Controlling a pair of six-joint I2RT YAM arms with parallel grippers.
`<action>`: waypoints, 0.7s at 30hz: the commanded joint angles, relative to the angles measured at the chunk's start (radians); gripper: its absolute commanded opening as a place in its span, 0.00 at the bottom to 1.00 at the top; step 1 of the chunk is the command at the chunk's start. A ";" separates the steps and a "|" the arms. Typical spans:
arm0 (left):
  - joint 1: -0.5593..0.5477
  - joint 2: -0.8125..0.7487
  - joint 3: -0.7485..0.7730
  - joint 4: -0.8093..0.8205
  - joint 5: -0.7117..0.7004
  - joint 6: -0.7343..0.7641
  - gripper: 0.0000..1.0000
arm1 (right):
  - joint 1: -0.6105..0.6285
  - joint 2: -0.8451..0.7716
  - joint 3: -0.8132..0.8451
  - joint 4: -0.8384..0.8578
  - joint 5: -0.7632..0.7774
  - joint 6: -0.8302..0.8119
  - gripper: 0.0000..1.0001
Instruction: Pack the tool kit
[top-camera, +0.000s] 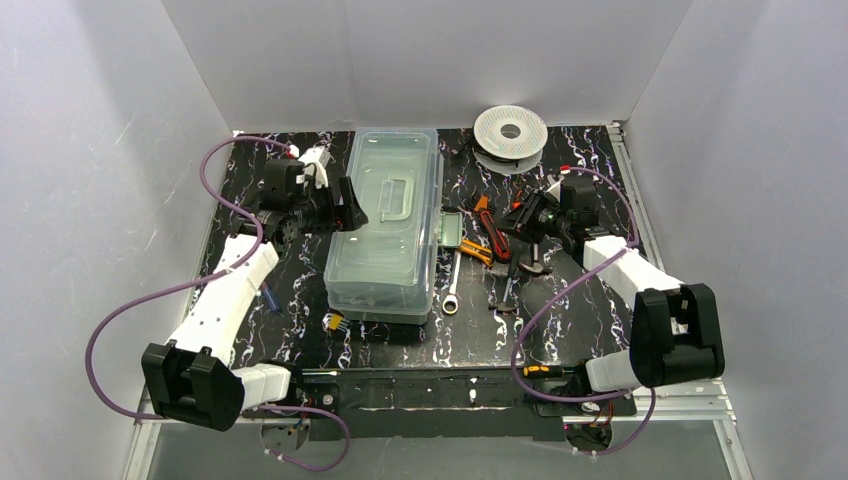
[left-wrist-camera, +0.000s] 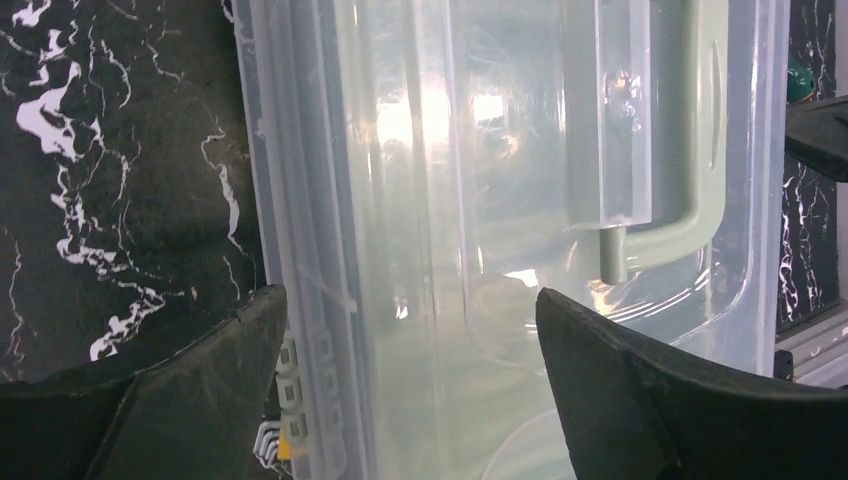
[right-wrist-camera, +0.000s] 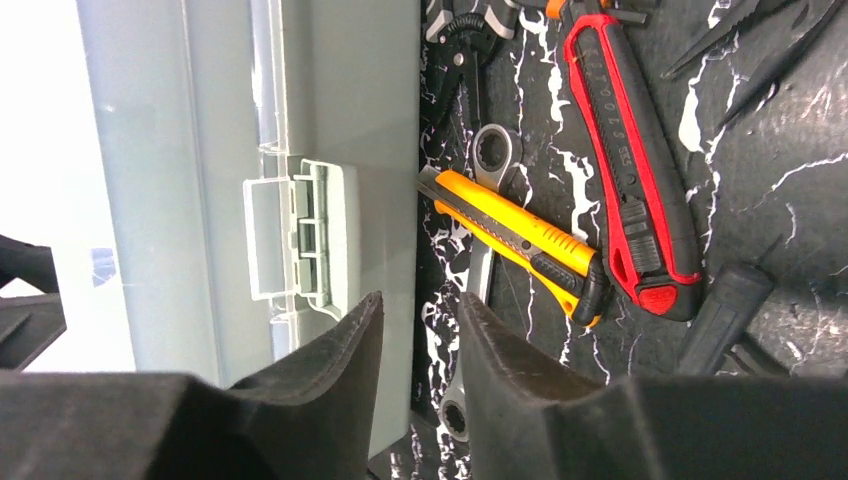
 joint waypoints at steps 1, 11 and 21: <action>-0.014 -0.031 0.092 -0.148 -0.043 0.018 0.98 | 0.002 -0.046 0.012 -0.021 0.023 -0.083 0.50; -0.239 0.087 0.314 -0.267 -0.310 0.041 0.98 | 0.002 -0.106 -0.050 0.040 0.047 -0.093 0.68; -0.516 0.279 0.514 -0.417 -0.696 0.083 0.94 | 0.002 -0.119 -0.093 0.074 0.053 -0.079 0.65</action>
